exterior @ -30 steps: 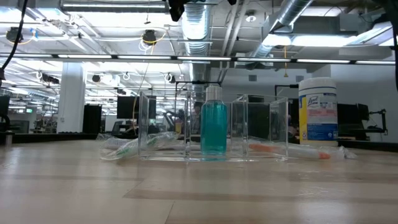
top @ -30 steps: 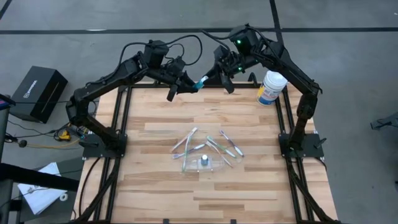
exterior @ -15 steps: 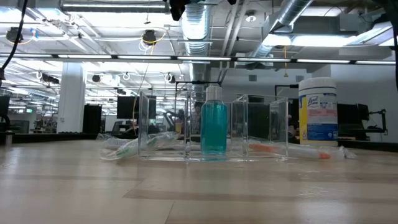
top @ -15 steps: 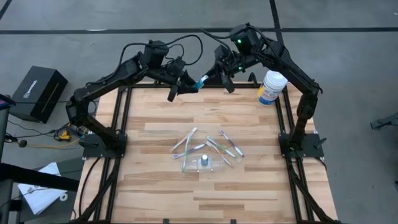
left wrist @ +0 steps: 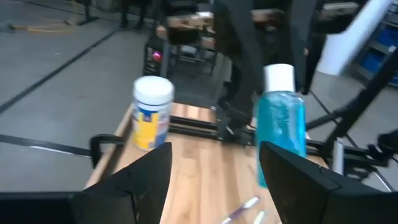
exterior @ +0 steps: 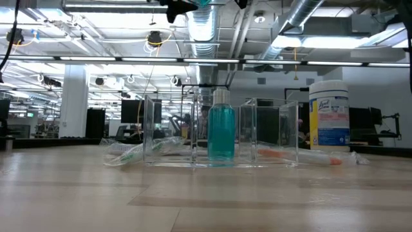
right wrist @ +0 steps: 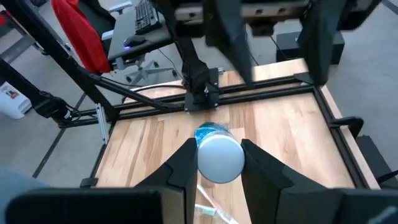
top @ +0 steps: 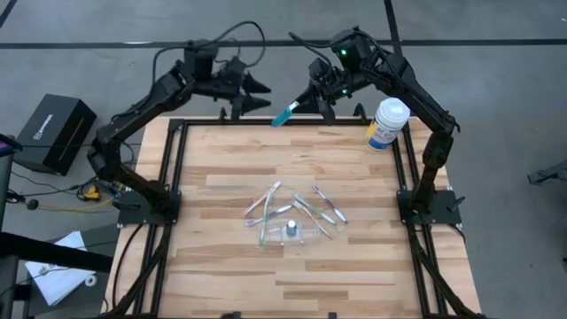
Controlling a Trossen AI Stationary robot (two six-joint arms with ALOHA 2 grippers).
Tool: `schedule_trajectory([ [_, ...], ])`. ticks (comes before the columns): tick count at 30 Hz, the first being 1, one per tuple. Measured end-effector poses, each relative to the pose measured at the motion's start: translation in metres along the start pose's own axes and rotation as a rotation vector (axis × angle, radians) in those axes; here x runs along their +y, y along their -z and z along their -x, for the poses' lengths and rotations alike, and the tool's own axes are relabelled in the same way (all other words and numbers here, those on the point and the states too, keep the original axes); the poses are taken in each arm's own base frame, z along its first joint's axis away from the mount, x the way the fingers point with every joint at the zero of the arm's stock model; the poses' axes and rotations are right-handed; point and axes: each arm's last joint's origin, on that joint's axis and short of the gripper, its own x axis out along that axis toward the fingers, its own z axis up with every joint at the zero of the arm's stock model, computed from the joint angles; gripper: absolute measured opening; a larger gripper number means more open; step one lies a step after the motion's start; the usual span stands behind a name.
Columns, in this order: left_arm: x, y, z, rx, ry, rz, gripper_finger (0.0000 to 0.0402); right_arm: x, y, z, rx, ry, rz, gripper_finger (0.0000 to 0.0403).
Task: Pick & Place toothbrushing station
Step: Put the blue mouthwash into the transparent organizer
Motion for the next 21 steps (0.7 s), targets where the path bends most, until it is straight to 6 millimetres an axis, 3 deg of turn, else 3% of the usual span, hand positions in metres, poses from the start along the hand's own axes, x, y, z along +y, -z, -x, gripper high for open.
schedule_trajectory([
  [8,0.022,-0.008,0.040,-0.065,-0.133,0.005,0.0214,0.000,0.002,0.000,0.016,-0.023,-0.040,0.0085],
  [12,0.028,-0.009,0.054,-0.083,-0.179,0.008,0.0205,0.014,0.007,0.000,0.070,-0.068,-0.063,0.0085],
  [21,0.036,-0.003,0.056,-0.071,-0.197,0.073,0.0192,0.054,0.017,-0.020,0.207,-0.065,-0.037,0.0085],
])
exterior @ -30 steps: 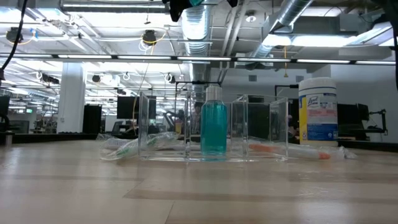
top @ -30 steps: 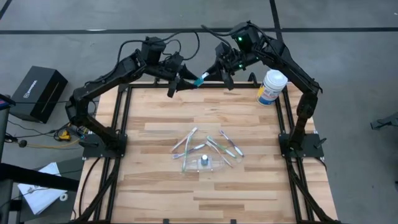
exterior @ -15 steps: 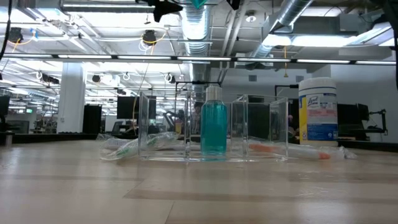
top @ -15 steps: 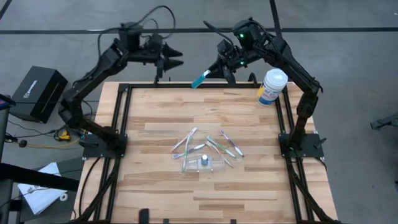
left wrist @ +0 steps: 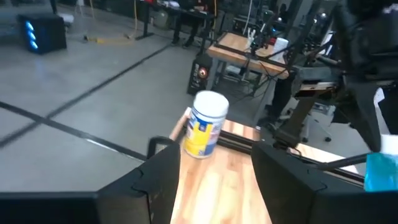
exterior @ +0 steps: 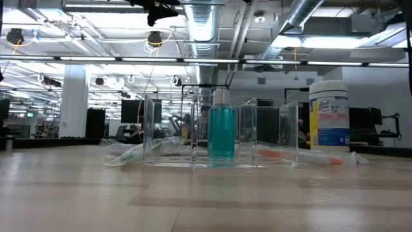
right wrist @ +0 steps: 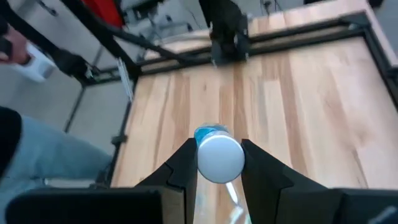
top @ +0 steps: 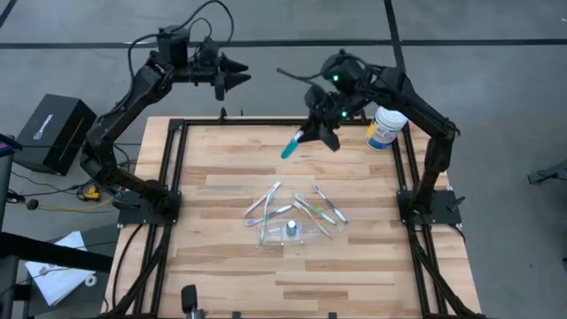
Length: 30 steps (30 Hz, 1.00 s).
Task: Pick & Place toothbrushing station
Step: Put the blue mouthwash into the transparent organizer
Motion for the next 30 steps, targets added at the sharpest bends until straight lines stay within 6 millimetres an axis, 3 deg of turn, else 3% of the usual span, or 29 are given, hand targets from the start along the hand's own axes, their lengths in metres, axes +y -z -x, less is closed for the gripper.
schedule_trajectory([
  [7,-0.007,0.012,-0.012,0.045,0.041,0.053,0.0180,0.026,0.003,-0.015,0.059,-0.006,0.038,0.0085],
  [14,-0.018,0.013,-0.020,0.054,0.060,0.043,0.0175,0.065,0.017,-0.041,0.187,0.021,0.022,0.0085],
  [22,-0.024,0.011,-0.017,0.047,0.097,0.005,0.0172,0.110,0.021,-0.055,0.152,0.127,-0.086,0.0085],
  [26,-0.027,0.011,-0.016,0.046,0.153,0.007,0.0172,0.123,0.024,-0.080,0.144,0.197,-0.216,0.0085],
  [30,-0.031,0.009,-0.012,0.040,0.196,-0.005,0.0172,0.142,0.033,-0.118,0.159,0.247,-0.306,0.0085],
])
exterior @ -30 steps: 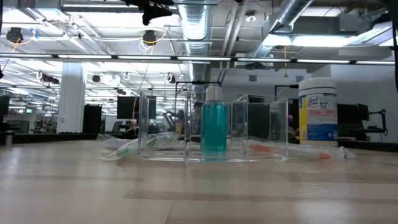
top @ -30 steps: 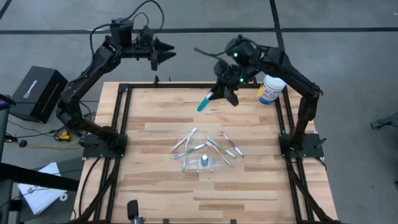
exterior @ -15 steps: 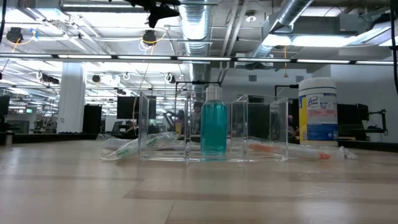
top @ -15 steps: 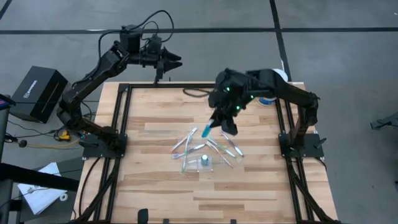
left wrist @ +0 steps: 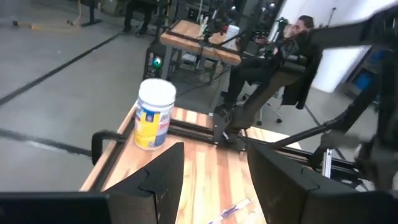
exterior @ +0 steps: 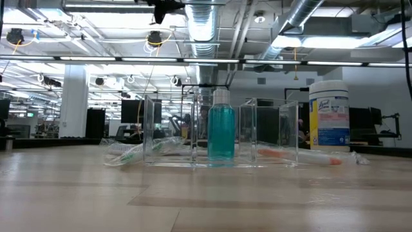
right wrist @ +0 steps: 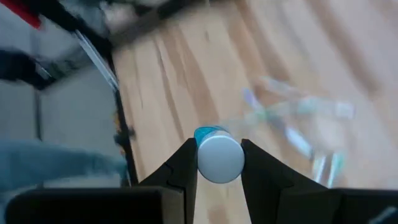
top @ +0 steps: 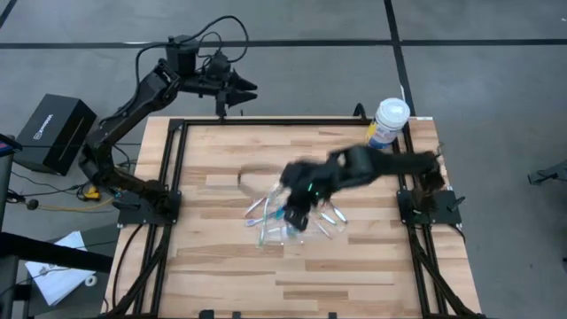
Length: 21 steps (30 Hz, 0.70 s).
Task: Pick & Place toothbrushing station
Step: Put the blue mouthwash into the transparent organizer
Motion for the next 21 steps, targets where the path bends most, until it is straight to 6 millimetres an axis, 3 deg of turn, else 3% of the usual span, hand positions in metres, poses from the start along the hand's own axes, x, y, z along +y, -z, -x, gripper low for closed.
schedule_trajectory([
  [3,-0.005,-0.002,0.005,-0.010,0.006,-0.030,0.0172,0.018,0.007,-0.030,0.005,0.011,-0.061,0.0085],
  [10,-0.014,-0.007,0.017,-0.037,0.013,-0.061,0.0172,0.036,0.029,-0.081,0.107,0.096,-0.172,0.0085],
  [16,-0.015,-0.007,0.018,-0.037,0.038,-0.058,0.0172,0.041,0.042,-0.095,0.156,0.150,-0.215,0.0085],
  [21,-0.015,-0.007,0.017,-0.036,0.039,-0.057,0.0172,0.042,0.053,-0.091,0.191,0.235,-0.245,0.0085],
])
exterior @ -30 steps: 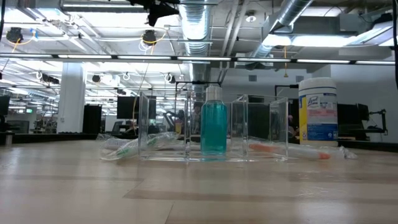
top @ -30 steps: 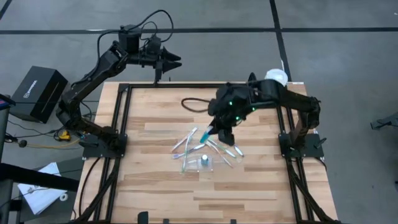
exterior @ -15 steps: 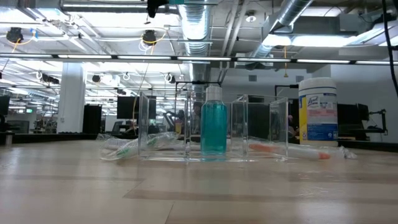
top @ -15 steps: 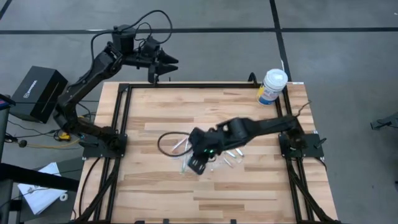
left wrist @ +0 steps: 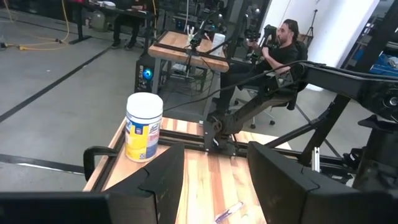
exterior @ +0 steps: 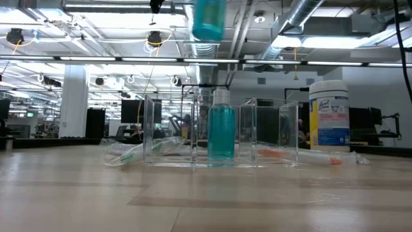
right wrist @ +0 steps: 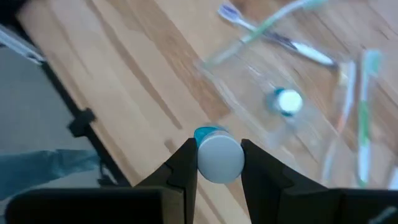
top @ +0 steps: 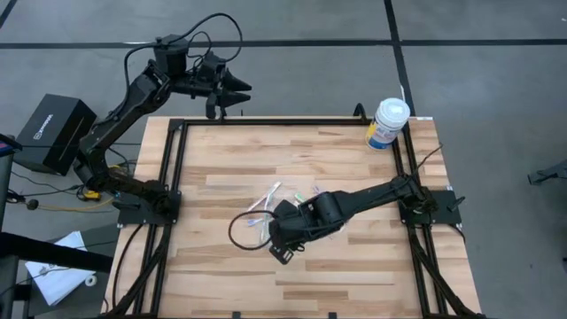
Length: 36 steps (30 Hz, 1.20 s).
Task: Pick & Place toothbrushing station
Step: Put the blue mouthwash into the transparent organizer
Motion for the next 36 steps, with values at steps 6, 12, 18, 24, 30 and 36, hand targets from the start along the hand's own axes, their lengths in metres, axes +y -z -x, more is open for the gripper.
schedule_trajectory([
  [6,0.000,0.000,0.000,0.000,0.000,-0.003,0.0172,-0.004,0.004,0.000,-0.010,0.070,-0.016,0.0085],
  [12,0.000,0.000,0.000,0.000,0.000,-0.004,0.0172,-0.008,0.000,0.000,-0.029,0.097,-0.023,0.0085],
  [18,0.000,0.000,0.000,0.000,0.000,-0.005,0.0172,-0.013,-0.003,0.000,-0.044,0.141,-0.027,0.0085],
  [24,0.000,0.000,0.000,0.001,0.000,-0.002,0.0172,-0.009,-0.006,-0.011,-0.068,0.129,-0.039,0.0085],
  [30,0.000,0.000,0.000,0.001,0.000,-0.001,0.0172,-0.010,-0.003,-0.037,-0.038,0.129,-0.053,0.0085],
  [36,0.000,0.000,0.000,0.003,0.001,0.001,0.0172,-0.011,-0.003,-0.041,-0.034,0.138,-0.056,0.0085],
])
